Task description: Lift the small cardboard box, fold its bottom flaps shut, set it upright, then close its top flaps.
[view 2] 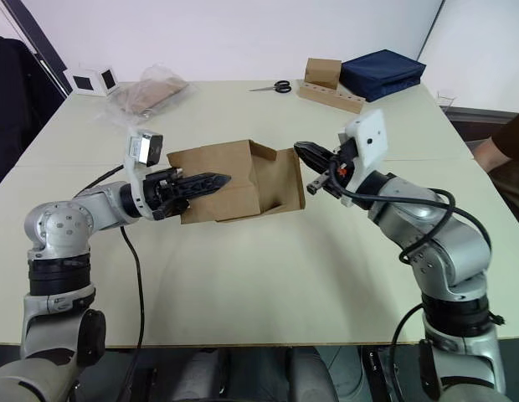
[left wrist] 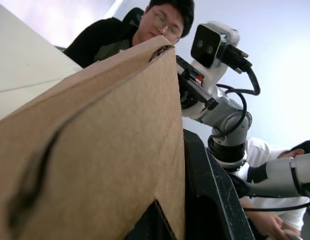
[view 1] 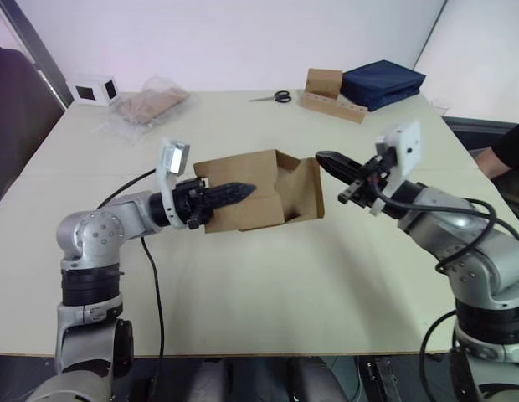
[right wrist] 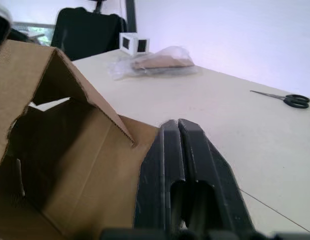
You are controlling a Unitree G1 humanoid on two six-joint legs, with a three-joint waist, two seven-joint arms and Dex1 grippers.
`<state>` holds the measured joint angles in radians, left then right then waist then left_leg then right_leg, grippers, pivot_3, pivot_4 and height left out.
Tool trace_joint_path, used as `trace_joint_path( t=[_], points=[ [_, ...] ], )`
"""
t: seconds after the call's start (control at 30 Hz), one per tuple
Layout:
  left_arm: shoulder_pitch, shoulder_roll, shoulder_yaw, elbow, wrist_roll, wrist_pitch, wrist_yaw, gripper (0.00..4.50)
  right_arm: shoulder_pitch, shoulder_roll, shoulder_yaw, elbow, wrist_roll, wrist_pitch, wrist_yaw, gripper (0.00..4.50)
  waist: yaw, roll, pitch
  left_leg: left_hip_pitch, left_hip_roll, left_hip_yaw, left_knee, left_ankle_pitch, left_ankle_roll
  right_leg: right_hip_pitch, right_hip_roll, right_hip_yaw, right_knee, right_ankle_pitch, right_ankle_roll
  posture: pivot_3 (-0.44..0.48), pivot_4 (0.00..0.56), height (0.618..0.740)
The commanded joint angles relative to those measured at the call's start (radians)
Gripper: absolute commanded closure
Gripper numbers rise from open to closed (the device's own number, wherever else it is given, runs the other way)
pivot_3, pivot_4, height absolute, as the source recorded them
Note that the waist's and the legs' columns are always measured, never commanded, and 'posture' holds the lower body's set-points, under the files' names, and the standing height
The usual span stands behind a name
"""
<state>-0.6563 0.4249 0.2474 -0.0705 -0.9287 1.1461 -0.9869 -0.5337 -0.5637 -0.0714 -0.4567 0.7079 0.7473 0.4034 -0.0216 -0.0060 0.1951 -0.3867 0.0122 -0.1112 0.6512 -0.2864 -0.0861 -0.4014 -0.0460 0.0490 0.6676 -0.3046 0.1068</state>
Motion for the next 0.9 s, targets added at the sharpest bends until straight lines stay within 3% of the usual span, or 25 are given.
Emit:
trace_joint_path(
  t=[0.03, 0.6, 0.9],
  points=[
    [-0.013, 0.012, 0.004, -0.008, -0.028, -0.026, 0.010, 4.45, -0.029, 0.036, 0.042, -0.042, -0.002, -0.019, 0.025, 4.50, -0.001, 0.000, 0.000, 0.000, 0.000, 0.000, -0.001, 0.000, 0.000, 0.000, 0.000, 0.000, 0.000, 0.000, 0.000, 0.000, 0.150, 0.740],
    [-0.010, 0.008, -0.036, -0.023, -0.052, -0.053, 0.041, 4.45, -0.088, 0.147, 0.154, -0.011, -0.096, -0.054, 0.074, 4.50, -0.001, 0.000, 0.000, -0.001, 0.000, 0.000, 0.000, 0.000, 0.000, -0.002, 0.000, 0.000, 0.001, 0.000, 0.000, 0.000, 0.150, 0.740],
    [-0.007, 0.031, -0.043, 0.020, -0.027, -0.111, 0.037, 4.45, -0.081, 0.106, 0.122, -0.014, -0.132, -0.053, 0.109, 4.50, -0.001, 0.000, 0.000, -0.002, 0.000, 0.000, 0.000, 0.000, 0.000, -0.002, 0.000, 0.000, 0.001, 0.000, 0.000, 0.000, 0.150, 0.740]
  ],
)
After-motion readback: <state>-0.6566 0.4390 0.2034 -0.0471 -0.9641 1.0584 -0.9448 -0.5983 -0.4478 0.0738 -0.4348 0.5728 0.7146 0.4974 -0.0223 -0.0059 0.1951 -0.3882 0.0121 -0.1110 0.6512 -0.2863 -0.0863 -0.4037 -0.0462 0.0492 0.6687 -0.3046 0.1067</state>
